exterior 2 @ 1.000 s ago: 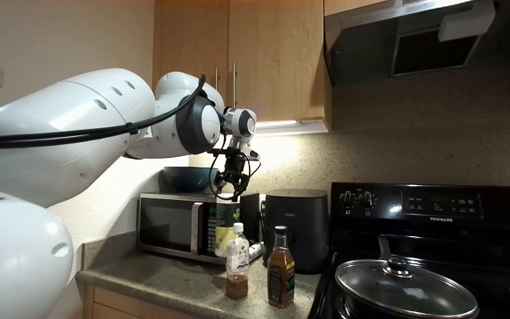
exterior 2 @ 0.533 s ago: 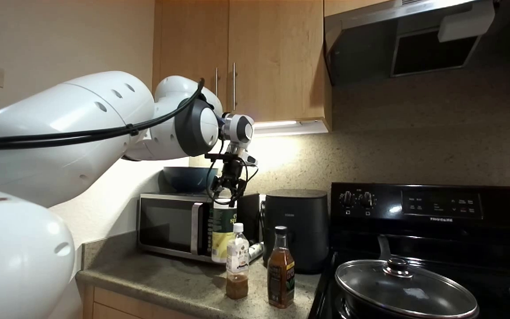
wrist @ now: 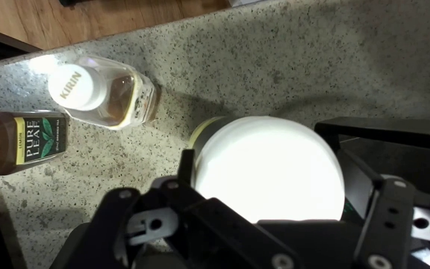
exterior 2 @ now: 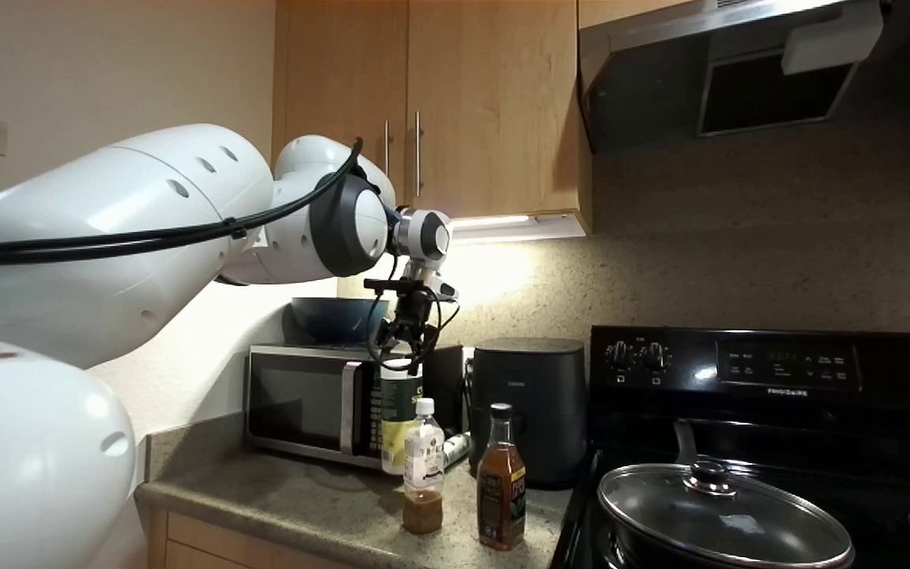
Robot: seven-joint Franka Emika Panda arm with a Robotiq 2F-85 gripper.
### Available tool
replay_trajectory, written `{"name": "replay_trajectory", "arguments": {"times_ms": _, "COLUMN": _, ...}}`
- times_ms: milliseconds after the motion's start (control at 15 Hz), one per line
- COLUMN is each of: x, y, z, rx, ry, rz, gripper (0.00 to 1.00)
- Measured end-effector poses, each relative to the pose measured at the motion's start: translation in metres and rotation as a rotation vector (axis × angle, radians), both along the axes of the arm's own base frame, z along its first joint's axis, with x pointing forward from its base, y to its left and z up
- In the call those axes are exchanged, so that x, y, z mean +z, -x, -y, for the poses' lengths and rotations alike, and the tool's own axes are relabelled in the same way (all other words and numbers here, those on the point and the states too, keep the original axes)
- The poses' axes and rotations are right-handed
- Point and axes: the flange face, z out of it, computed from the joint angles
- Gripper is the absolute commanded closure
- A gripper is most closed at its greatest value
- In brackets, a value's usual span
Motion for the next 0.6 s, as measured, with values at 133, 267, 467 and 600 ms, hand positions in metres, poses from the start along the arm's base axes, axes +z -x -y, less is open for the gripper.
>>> {"name": "replay_trajectory", "arguments": {"times_ms": 133, "x": -0.006, "y": 0.001, "z": 0.001, "rx": -0.012, "ry": -0.008, "rz": 0.008, "gripper": 0.32}}
{"name": "replay_trajectory", "arguments": {"times_ms": 267, "x": -0.009, "y": 0.004, "z": 0.004, "rx": -0.028, "ry": -0.023, "rz": 0.022, "gripper": 0.32}}
{"name": "replay_trajectory", "arguments": {"times_ms": 467, "x": -0.013, "y": 0.010, "z": 0.007, "rx": -0.053, "ry": -0.039, "rz": 0.060, "gripper": 0.32}}
{"name": "replay_trajectory", "arguments": {"times_ms": 600, "x": -0.014, "y": 0.015, "z": 0.009, "rx": -0.067, "ry": -0.046, "rz": 0.095, "gripper": 0.07}}
